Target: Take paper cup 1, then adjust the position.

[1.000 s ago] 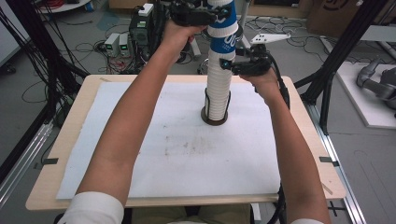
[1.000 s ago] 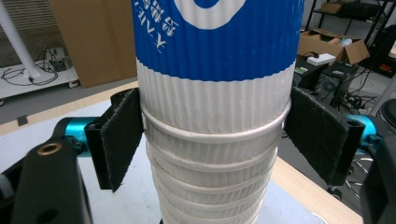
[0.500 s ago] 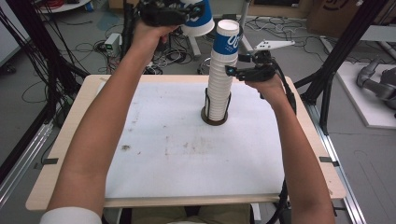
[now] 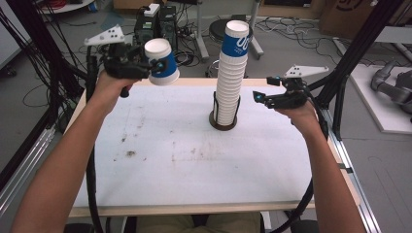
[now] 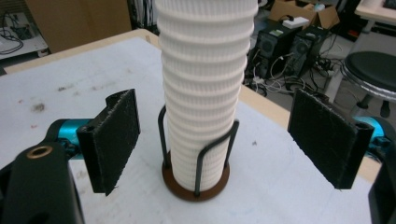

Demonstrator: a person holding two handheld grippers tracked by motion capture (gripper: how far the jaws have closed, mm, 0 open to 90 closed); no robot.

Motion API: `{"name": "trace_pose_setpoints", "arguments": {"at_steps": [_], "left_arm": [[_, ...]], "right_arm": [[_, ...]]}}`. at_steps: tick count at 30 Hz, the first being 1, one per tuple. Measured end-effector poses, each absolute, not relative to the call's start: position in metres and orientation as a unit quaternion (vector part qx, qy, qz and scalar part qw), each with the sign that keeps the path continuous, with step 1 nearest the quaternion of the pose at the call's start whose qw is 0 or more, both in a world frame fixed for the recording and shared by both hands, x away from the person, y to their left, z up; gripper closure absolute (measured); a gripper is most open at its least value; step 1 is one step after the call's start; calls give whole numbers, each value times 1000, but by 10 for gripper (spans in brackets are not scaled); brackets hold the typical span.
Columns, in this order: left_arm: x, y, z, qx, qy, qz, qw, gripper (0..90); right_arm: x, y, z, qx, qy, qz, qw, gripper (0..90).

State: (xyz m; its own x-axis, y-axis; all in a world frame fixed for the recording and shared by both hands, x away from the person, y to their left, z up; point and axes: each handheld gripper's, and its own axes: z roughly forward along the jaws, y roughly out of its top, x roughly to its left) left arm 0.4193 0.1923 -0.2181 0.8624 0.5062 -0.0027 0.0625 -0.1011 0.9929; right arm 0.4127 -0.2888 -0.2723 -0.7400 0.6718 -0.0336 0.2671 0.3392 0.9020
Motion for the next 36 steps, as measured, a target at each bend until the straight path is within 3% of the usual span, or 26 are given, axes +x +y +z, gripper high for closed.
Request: {"name": "trace_pose_setpoints", "arguments": {"at_steps": [9, 19, 26, 36], "left_arm": [[388, 217, -267, 720, 215, 179, 635, 266], [364, 202, -313, 714, 221, 181, 639, 266], [362, 185, -340, 716, 230, 164, 639, 265], [353, 176, -339, 710, 236, 157, 645, 264]], "right_arm": [[383, -304, -311, 315, 792, 484, 198, 173], [352, -303, -369, 328, 772, 507, 198, 173], [349, -292, -371, 316, 773, 515, 193, 173], [336, -288, -364, 311, 761, 540, 180, 173]]}}
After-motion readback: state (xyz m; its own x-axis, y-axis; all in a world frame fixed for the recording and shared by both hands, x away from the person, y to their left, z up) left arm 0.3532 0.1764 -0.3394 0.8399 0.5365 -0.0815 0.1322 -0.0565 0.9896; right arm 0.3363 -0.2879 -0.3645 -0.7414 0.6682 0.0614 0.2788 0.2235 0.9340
